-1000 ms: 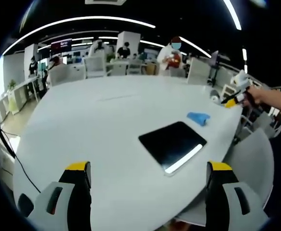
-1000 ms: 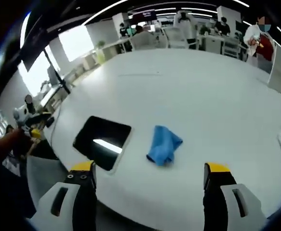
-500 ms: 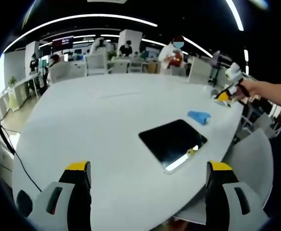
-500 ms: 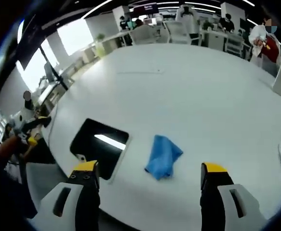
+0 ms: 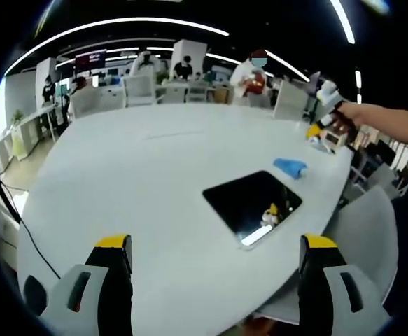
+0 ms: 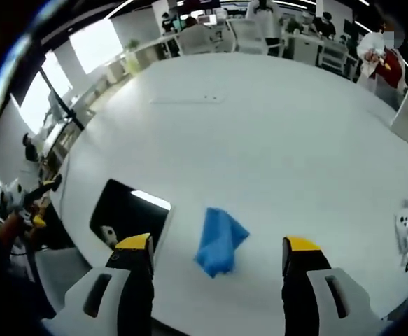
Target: Wipe the mirror surface with the cleaning cloth until all visible marks leave the cleaned area.
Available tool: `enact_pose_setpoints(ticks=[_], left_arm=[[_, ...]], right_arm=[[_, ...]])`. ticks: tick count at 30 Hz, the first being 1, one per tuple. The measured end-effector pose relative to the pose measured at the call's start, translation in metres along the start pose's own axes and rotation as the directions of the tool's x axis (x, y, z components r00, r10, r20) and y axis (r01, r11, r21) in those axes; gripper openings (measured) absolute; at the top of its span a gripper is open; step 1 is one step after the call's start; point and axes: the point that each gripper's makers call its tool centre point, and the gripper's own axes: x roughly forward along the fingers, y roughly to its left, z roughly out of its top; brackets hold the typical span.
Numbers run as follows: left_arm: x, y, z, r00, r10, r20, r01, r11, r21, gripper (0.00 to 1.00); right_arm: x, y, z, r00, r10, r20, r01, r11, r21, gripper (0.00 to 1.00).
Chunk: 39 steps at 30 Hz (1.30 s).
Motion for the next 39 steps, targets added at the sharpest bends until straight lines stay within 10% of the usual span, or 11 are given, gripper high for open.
enact_pose_setpoints(ticks=[39], left_arm=[[-0.004, 0.008, -0.015, 0.999, 0.019, -0.031, -0.020, 1.000, -0.021, 1.00]], right_arm=[[0.102, -0.013, -0.047, 0.995, -0.038, -0.094, 0.036, 0.999, -0.023, 0.15]])
